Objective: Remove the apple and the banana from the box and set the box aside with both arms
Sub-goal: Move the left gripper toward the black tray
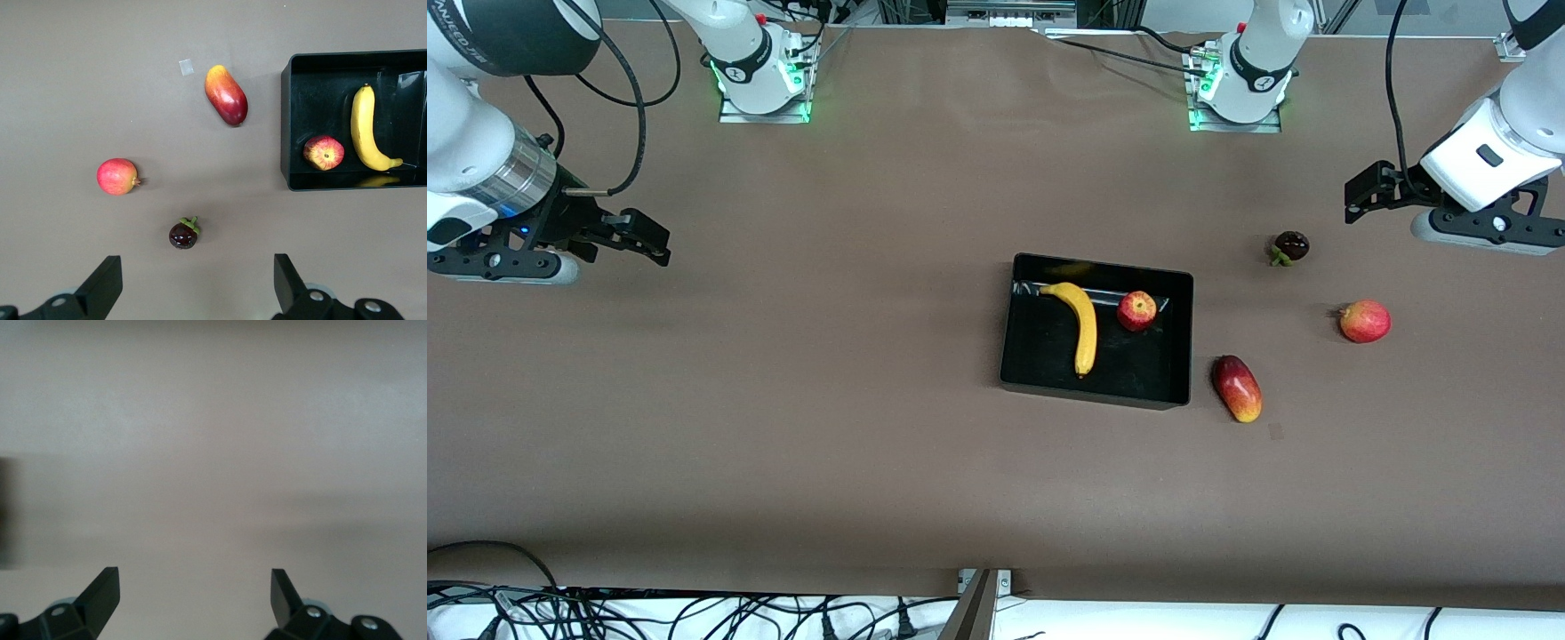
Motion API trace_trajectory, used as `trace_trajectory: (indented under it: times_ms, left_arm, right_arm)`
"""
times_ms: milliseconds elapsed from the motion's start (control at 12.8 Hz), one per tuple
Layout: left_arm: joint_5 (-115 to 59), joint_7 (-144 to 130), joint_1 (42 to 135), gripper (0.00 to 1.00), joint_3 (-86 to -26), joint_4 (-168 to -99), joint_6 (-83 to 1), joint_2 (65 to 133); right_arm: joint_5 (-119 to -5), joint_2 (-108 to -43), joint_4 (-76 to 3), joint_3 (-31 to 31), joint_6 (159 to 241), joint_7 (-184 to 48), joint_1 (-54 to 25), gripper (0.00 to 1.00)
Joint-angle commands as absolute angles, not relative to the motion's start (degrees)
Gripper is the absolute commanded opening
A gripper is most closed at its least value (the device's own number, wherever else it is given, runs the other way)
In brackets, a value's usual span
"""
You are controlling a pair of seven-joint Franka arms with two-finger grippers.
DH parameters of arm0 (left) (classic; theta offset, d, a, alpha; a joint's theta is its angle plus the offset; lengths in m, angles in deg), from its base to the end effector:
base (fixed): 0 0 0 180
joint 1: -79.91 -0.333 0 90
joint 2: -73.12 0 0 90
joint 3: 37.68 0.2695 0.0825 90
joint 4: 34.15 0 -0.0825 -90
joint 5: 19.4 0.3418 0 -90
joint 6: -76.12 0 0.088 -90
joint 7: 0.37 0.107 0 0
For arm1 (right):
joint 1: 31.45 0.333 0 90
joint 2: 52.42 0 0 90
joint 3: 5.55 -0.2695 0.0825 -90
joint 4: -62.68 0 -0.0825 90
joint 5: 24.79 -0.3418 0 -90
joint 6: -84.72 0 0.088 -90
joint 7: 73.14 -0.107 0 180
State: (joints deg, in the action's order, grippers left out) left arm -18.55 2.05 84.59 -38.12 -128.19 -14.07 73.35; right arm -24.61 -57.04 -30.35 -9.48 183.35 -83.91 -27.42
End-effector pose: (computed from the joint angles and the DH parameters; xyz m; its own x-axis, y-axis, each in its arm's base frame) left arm 0.5088 -0.0440 0.5460 0.9888 -0.1310 -0.0717 -0.1322 -0.9912 -0.0117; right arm 0.5384 0.0738 0.5259 0.9987 -0.0489 0.0165 -0.0488 -0.9988 -0.0056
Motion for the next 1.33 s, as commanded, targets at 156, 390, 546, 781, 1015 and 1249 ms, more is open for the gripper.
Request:
trace_trajectory:
  times_ms: [156, 390, 546, 781, 1015, 1249]
  left_arm:
    - [-18.70, 3.14, 84.92, 1.00, -37.86, -125.03, -11.95, 74.97]
    - [-18.88, 2.88, 85.01, 1.00, -37.94, -125.12, -11.95, 75.05]
    - [-19.49, 3.40, 85.09, 1.00, -38.03, -125.29, -7.76, 76.98]
    - [-19.67, 0.70, 86.24, 1.00, -43.11, -125.65, -7.71, 80.57]
    - [-19.67, -8.87, 86.59, 1.00, -47.33, -125.47, -14.91, 86.63]
    - [-19.67, -16.88, 87.38, 1.00, -49.02, -126.08, -21.59, 91.82]
  right_arm:
    - [-23.65, -57.17, -29.61, -9.94, 183.24, -83.95, -27.84, 1.00]
    - [-23.65, -57.17, -29.61, -9.94, 183.15, -83.95, -27.84, 1.00]
    - [-23.65, -57.17, -29.69, -9.85, 182.98, -84.04, -27.84, 1.00]
    - [-23.74, -57.17, -29.69, -9.94, 182.63, -84.04, -27.76, 1.00]
    - [-23.65, -57.17, -29.69, -9.94, 182.54, -84.04, -27.67, 1.00]
    - [-23.65, -57.17, -29.69, -9.94, 182.54, -84.04, -27.58, 1.00]
